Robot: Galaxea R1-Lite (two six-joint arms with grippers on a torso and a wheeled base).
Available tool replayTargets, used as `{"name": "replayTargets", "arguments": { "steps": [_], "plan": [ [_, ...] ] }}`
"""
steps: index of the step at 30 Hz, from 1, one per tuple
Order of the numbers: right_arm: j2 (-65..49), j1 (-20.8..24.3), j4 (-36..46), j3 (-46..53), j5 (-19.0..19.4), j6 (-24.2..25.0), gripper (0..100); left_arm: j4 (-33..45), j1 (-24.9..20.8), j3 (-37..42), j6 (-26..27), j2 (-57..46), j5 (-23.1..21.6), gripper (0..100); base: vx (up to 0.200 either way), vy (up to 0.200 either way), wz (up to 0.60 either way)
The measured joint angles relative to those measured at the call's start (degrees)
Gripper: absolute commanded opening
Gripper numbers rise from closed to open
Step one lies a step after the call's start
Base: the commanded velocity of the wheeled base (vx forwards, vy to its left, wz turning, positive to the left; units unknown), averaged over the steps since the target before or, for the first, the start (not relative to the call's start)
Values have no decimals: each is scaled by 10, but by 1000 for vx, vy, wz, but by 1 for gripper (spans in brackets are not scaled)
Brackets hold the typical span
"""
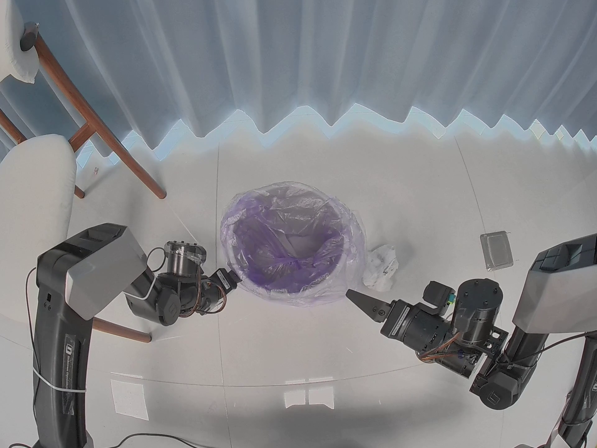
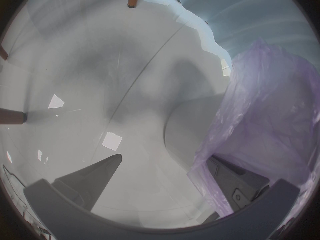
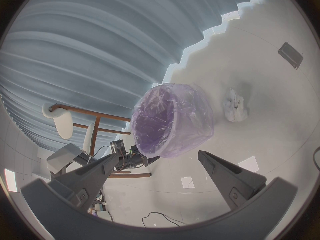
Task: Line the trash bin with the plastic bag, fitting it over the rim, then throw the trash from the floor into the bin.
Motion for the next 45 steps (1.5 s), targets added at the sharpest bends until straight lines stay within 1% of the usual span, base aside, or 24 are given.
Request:
{"name": "replayTargets", "arguments": {
  "steps": [3, 6, 14, 18, 23, 26, 29, 34, 37, 39, 42, 45],
  "plan": [
    [5, 0, 0, 0, 0, 0, 100, 39, 2, -39, 12, 17, 30, 100, 0, 0, 0],
    [11, 0, 0, -1, 0, 0, 100, 50, 4, -60, 36, 33, 52, 100, 0, 0, 0],
    [22, 0, 0, -1, 0, -1, 100, 50, 4, -68, 42, 49, 71, 100, 0, 0, 0],
    [23, 0, 0, 0, 0, -1, 100, 45, 4, -55, 40, 39, 91, 100, 0, 0, 0],
    [24, 0, 0, 3, 0, -1, 100, 18, 4, 4, 37, 1, 100, 100, 0, 0, 0],
    [26, 1, 0, 4, -1, 0, 100, -20, 4, 60, 35, -30, 101, 100, 0, 0, 0],
    [30, 2, 0, 4, -1, 1, 100, -88, 5, 131, 35, -61, 102, 100, 0, 0, 0],
    [39, 4, 0, 5, -1, 9, 100, -269, 4, 244, 36, -104, 103, 100, 0, 0, 0],
    [43, 9, 0, 5, -5, 12, 100, -374, 4, 297, 38, -128, 101, 100, 0, 0, 0],
    [44, 13, 0, 5, -9, 13, 100, -422, 4, 330, 38, -149, 96, 100, 0, 0, 0],
    [47, 25, 0, 1, -14, 14, 100, -459, 0, 362, 34, -199, 80, 100, 0, 0, 0],
    [54, 38, 0, -9, -24, 10, 100, -455, -12, 375, 32, -265, 56, 100, 0, 0, 0]
  ]
}}
